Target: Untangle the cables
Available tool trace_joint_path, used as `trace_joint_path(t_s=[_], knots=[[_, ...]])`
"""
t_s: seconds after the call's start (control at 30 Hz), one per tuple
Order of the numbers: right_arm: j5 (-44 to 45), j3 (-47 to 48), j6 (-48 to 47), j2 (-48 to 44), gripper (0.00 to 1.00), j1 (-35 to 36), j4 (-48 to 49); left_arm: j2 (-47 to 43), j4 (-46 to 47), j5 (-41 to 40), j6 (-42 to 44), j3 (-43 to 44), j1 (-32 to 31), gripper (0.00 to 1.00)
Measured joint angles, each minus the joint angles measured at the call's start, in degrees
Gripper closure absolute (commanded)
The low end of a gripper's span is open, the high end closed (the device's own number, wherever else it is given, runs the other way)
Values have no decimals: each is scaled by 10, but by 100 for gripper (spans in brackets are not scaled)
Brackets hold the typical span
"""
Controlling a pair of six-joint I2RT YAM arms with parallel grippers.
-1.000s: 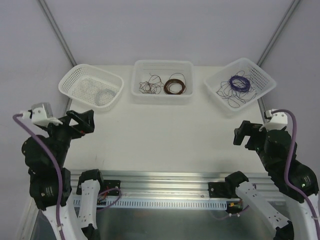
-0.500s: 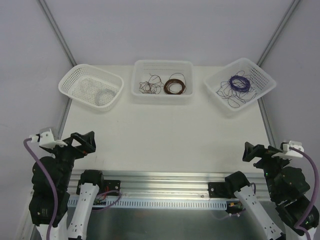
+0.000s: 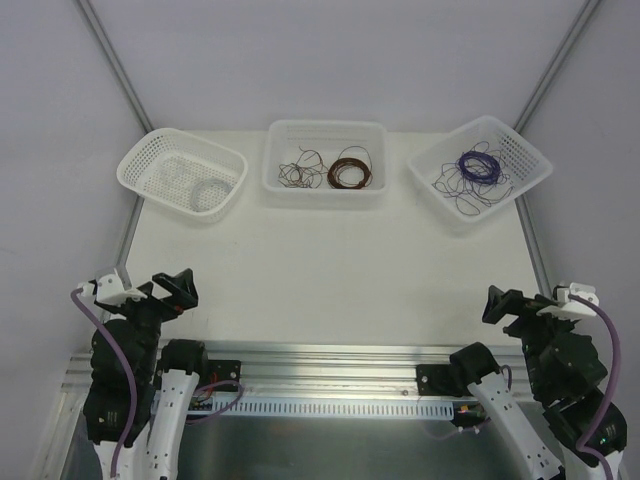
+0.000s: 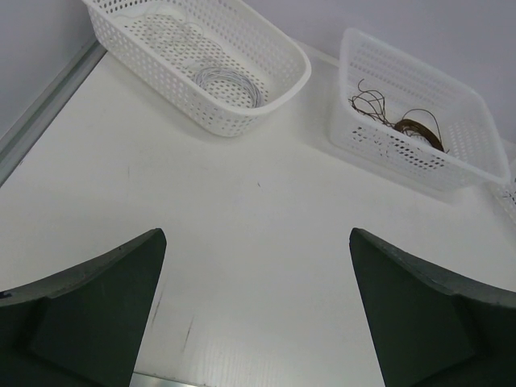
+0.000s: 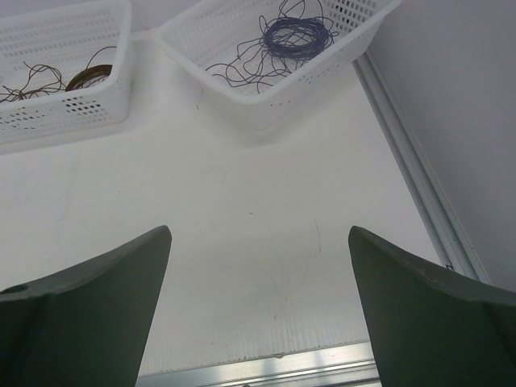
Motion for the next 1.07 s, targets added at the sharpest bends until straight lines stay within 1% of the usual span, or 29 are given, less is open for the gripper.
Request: trace_joint_path(t_s=[0.23,0.43,1.07], knots=[[0,-12,0,0,3,0,0,0,35,6,-7,-63,0,1],[0,-12,1,0,3,0,4,0,51,14,-15,-99,0,1],[0,-13,3,1,3,0,15,0,69,19,-18,-110,0,1]])
